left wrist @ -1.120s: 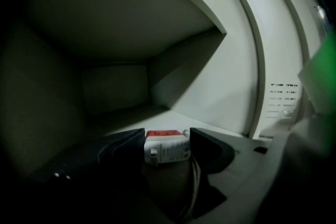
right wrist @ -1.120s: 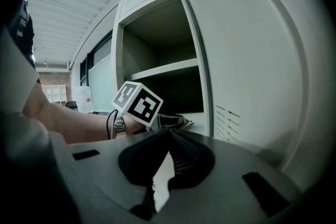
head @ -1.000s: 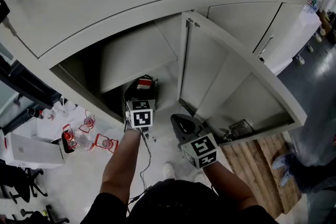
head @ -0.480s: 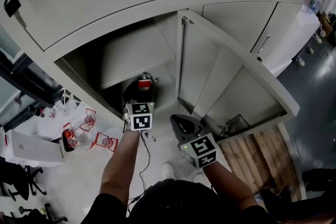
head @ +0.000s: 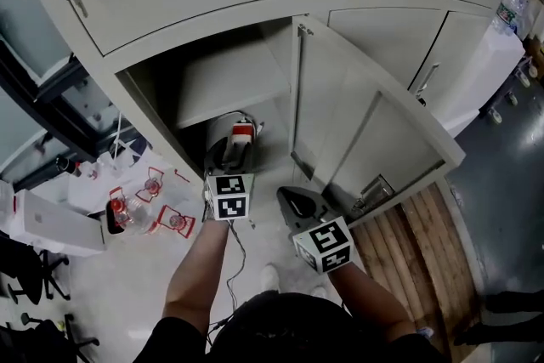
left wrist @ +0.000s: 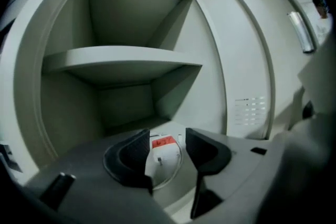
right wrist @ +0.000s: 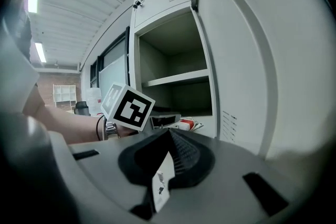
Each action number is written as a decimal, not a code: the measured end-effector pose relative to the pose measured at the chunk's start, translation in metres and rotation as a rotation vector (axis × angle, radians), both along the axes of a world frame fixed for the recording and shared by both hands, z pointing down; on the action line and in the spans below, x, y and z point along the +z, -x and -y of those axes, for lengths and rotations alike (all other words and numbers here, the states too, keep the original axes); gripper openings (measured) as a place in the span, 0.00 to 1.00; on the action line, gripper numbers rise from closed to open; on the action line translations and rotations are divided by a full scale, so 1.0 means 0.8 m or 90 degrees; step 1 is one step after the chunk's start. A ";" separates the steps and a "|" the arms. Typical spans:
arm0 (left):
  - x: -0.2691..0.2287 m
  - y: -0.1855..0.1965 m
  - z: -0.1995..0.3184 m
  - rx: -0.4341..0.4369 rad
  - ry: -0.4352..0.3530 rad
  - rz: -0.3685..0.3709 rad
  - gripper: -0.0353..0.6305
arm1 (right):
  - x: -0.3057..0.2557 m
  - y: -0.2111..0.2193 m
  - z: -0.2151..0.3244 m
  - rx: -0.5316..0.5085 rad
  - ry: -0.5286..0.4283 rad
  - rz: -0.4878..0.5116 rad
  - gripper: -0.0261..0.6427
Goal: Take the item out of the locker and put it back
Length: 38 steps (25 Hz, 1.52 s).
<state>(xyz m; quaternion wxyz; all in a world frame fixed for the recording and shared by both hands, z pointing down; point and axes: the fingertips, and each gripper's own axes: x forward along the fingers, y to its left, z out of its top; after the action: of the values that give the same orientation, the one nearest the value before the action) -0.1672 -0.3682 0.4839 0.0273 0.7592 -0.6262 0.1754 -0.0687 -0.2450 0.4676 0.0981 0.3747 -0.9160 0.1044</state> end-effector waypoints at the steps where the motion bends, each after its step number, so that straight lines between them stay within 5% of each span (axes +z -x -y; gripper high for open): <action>1: -0.003 0.000 -0.008 -0.004 -0.002 -0.002 0.36 | -0.002 -0.001 -0.005 -0.005 -0.001 0.001 0.04; 9: -0.016 -0.003 -0.087 -0.060 -0.002 -0.048 0.07 | -0.012 -0.015 -0.048 -0.053 -0.015 0.006 0.04; 13: -0.017 -0.020 -0.140 -0.075 0.006 -0.084 0.06 | -0.013 -0.031 -0.071 -0.078 -0.024 0.005 0.04; 25: -0.026 -0.076 -0.302 -0.112 -0.015 -0.094 0.06 | -0.005 -0.068 -0.155 -0.163 -0.028 -0.006 0.04; 38: -0.027 -0.065 -0.389 -0.108 -0.007 -0.108 0.06 | -0.007 -0.039 -0.200 -0.161 -0.021 0.004 0.04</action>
<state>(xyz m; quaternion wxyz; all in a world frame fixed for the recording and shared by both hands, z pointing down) -0.1154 -0.0566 0.4619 0.0905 0.7157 -0.6846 0.1042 -0.0378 -0.0853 0.4623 0.1013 0.2574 -0.9579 0.0771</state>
